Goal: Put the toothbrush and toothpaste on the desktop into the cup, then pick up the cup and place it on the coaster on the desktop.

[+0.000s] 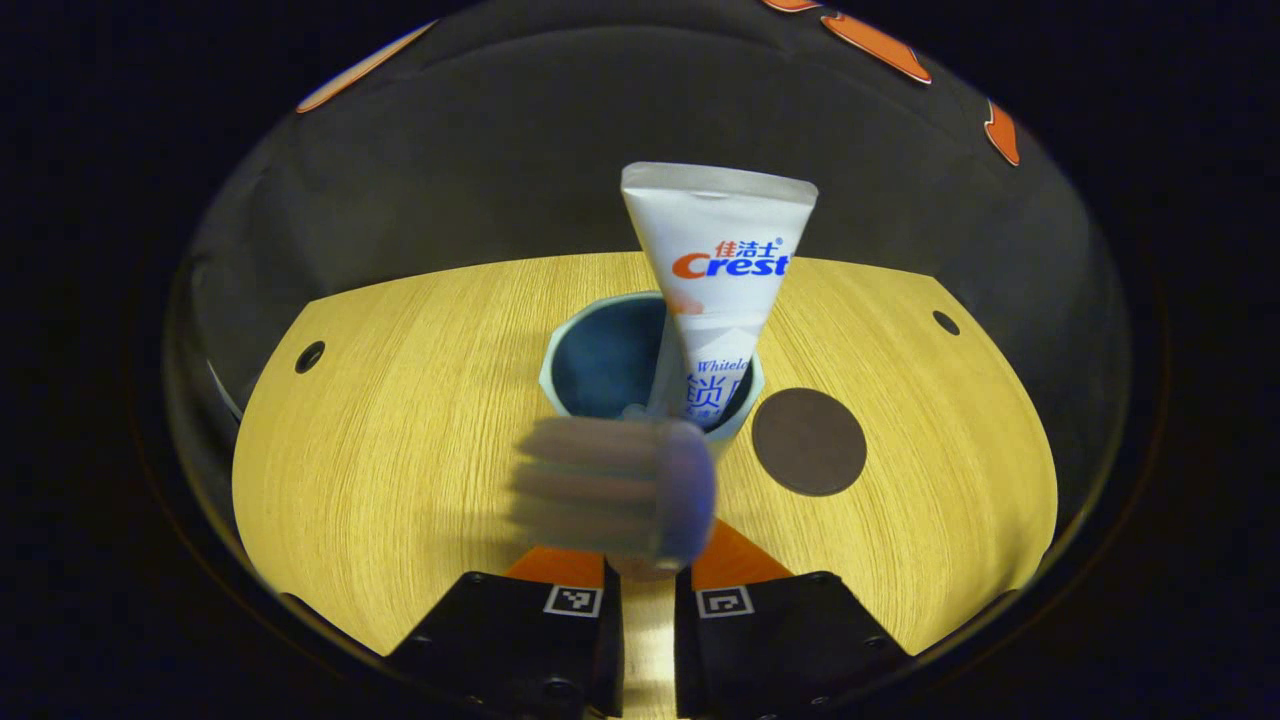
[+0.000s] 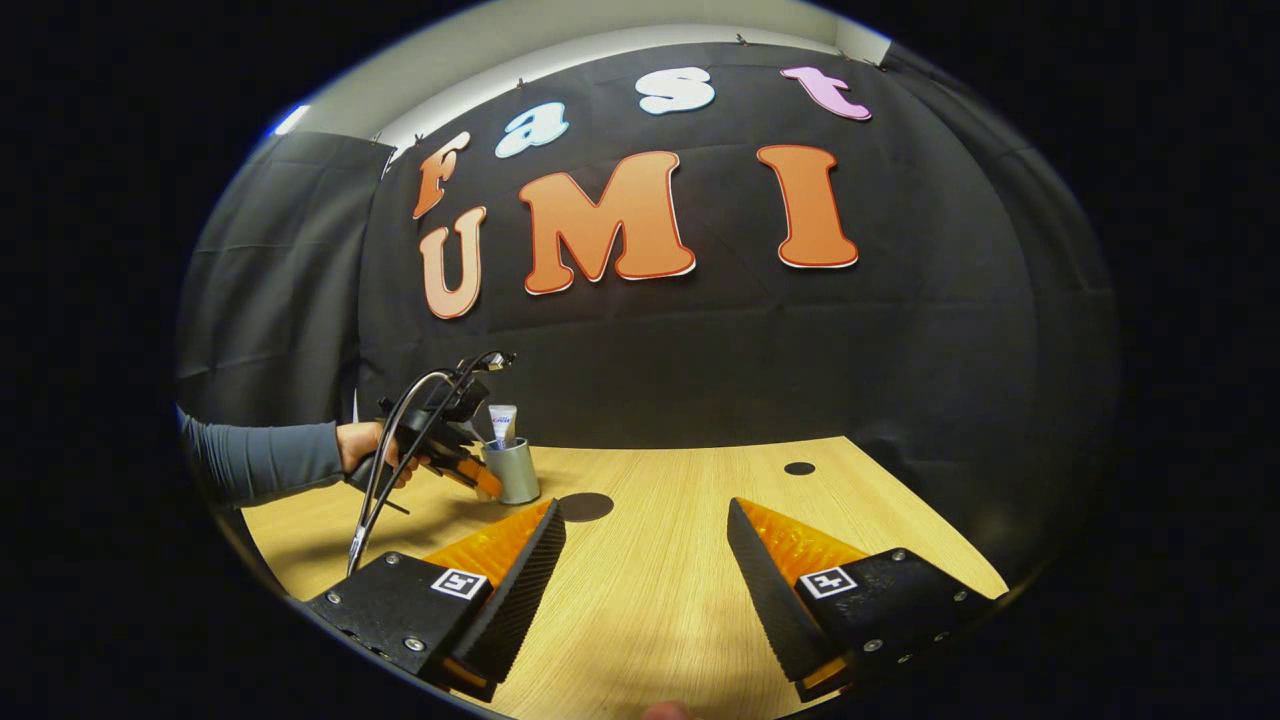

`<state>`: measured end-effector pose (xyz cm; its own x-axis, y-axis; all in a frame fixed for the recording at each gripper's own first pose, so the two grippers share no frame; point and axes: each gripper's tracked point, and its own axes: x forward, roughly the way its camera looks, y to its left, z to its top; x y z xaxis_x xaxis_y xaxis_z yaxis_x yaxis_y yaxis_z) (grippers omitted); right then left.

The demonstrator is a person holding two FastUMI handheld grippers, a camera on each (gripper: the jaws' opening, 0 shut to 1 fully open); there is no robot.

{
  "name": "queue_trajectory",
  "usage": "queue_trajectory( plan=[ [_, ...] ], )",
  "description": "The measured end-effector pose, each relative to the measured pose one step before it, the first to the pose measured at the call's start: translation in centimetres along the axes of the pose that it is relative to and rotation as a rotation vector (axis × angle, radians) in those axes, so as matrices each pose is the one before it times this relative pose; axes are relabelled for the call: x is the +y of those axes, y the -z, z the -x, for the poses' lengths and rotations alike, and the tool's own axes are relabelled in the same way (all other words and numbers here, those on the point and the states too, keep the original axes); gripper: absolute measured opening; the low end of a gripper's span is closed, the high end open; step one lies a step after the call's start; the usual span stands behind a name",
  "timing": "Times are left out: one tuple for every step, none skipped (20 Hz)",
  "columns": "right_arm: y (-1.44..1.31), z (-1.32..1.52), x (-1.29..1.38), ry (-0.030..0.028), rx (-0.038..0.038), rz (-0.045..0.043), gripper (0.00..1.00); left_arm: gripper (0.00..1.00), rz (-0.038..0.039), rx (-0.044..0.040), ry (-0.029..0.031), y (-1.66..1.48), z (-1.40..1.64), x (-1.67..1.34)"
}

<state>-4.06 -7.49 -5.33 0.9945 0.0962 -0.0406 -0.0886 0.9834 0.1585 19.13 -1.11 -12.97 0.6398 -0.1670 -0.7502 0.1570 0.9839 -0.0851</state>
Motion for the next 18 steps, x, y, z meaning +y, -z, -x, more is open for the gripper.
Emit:
queue_trajectory(
  plan=[
    [0.073,0.146,-0.083,0.00034,-0.00185,-0.00014,0.98,0.19,-0.00575,-0.00841,0.00328,-0.224,0.442,0.046],
    [-0.013,0.031,-0.086,0.00488,-0.00001,0.00121,0.98,0.19,-0.01117,-0.00417,0.00182,-0.032,0.114,0.084],
    [-0.081,-0.028,-0.201,0.00349,-0.00285,0.00250,0.98,0.19,-0.01287,-0.01023,0.00617,-0.117,-0.098,-0.119],
    [-0.042,0.077,-0.085,0.00512,-0.00084,0.00338,0.98,0.19,-0.01101,-0.00644,0.00895,-0.235,0.066,-0.031],
    [0.067,0.087,-0.159,0.00449,-0.00086,0.00300,0.98,0.19,-0.00954,-0.01030,0.01245,-0.445,0.287,-0.191],
    [-0.098,0.087,-0.194,0.00514,-0.00153,0.00246,0.98,0.19,-0.01048,-0.01283,0.00882,-0.628,0.272,-0.358],
    [-0.027,0.140,-0.209,0.00575,-0.00082,0.00054,0.98,0.20,-0.02213,-0.01724,-0.00182,-1.055,0.318,-0.538],
    [-0.052,0.135,-0.156,0.00256,-0.00228,-0.00197,0.98,0.19,-0.02793,-0.02180,-0.01288,-1.052,0.423,0.016],
    [0.086,-0.031,-0.169,0.00521,0.00097,-0.00303,0.98,0.19,-0.01088,0.00393,-0.00710,-0.609,-0.065,0.041],
    [0.002,0.086,-0.224,0.00404,-0.00061,-0.00217,0.98,0.19,-0.00339,0.00687,-0.00883,0.291,0.108,0.118],
    [0.077,0.158,-0.275,0.00816,-0.00074,-0.00240,0.98,0.19,-0.00282,0.00613,-0.00850,-0.002,0.175,-0.082],
    [0.050,0.038,-0.234,0.00380,-0.00094,-0.00451,0.98,0.19,-0.00173,-0.00051,0.00011,-0.014,-0.234,0.174],
    [0.046,-0.007,-0.047,0.00189,0.00148,-0.00639,0.98,0.19,0.00333,0.00586,0.00636,0.318,-0.119,-0.024],
    [0.195,-0.049,-0.072,0.00058,0.00491,-0.00485,0.98,0.19,0.01010,0.01033,0.00803,0.171,0.058,-0.236],
    [0.268,-0.140,0.115,-0.00174,0.00553,-0.00176,0.98,0.19,0.01043,0.00867,0.00964,0.197,-0.124,-0.098],
    [0.143,-0.211,0.060,-0.00015,0.00359,0.00003,0.97,0.19,0.00933,0.01286,0.00485,0.342,-0.117,-0.091],
    [-0.003,-0.233,0.250,-0.00741,0.00213,0.00064,0.97,0.19,0.00456,0.00548,0.00218,0.218,-0.160,0.004],
    [0.015,-0.190,0.354,-0.00609,0.00190,0.00063,0.97,0.19,0.00341,0.01341,0.00170,0.627,-0.149,-0.172]
  ],
)
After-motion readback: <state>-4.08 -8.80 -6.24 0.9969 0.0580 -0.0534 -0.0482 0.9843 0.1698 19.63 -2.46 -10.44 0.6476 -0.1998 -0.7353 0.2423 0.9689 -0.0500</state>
